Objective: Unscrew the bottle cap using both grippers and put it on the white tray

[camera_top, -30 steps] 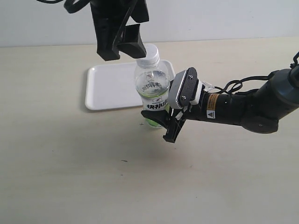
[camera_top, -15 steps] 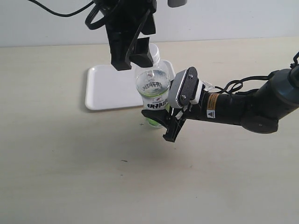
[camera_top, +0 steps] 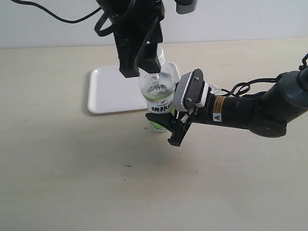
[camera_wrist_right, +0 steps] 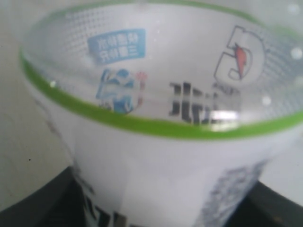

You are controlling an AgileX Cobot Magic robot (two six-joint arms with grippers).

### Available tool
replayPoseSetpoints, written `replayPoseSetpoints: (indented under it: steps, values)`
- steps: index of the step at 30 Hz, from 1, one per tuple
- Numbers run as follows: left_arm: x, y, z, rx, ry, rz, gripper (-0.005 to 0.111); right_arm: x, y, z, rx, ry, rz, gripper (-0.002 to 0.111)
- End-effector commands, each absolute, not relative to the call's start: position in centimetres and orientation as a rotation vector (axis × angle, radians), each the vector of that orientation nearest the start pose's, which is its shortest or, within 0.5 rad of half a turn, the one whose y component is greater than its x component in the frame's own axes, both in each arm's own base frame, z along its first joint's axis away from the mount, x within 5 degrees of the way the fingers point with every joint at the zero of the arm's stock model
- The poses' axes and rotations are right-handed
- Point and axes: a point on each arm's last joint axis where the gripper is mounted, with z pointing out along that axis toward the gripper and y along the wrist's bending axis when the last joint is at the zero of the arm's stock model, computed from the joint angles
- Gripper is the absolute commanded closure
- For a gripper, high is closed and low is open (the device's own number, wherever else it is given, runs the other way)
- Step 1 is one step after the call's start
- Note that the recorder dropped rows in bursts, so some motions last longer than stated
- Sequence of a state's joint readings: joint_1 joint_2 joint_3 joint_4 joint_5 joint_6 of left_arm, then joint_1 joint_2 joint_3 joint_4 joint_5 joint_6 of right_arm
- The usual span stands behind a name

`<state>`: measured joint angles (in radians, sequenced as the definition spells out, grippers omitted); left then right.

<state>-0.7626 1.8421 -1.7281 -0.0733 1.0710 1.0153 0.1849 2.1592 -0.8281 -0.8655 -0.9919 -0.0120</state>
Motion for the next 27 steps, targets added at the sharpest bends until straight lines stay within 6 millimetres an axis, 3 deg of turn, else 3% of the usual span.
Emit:
replayPoseSetpoints:
  steps: [1, 9, 22, 27]
  values:
    - [28.75, -28.65, 31.96, -2.780, -2.315, 0.049, 0.047, 33.76, 12.00, 6.86, -1.139, 1.660, 0.399, 0.108]
    - [28.70, -28.60, 31.92, -2.774, -2.309, 0.051, 0.050, 33.74, 12.00, 6.84, -1.137, 1.661, 0.401, 0.108]
    - [28.68, -28.59, 31.91, -2.772, -2.307, 0.051, 0.107, 33.76, 11.99, 6.85, -1.134, 1.663, 0.400, 0.108]
    - [28.74, -28.64, 31.95, -2.617, -2.490, 0.107, 0.107, 33.76, 11.99, 6.85, -1.134, 1.663, 0.400, 0.108]
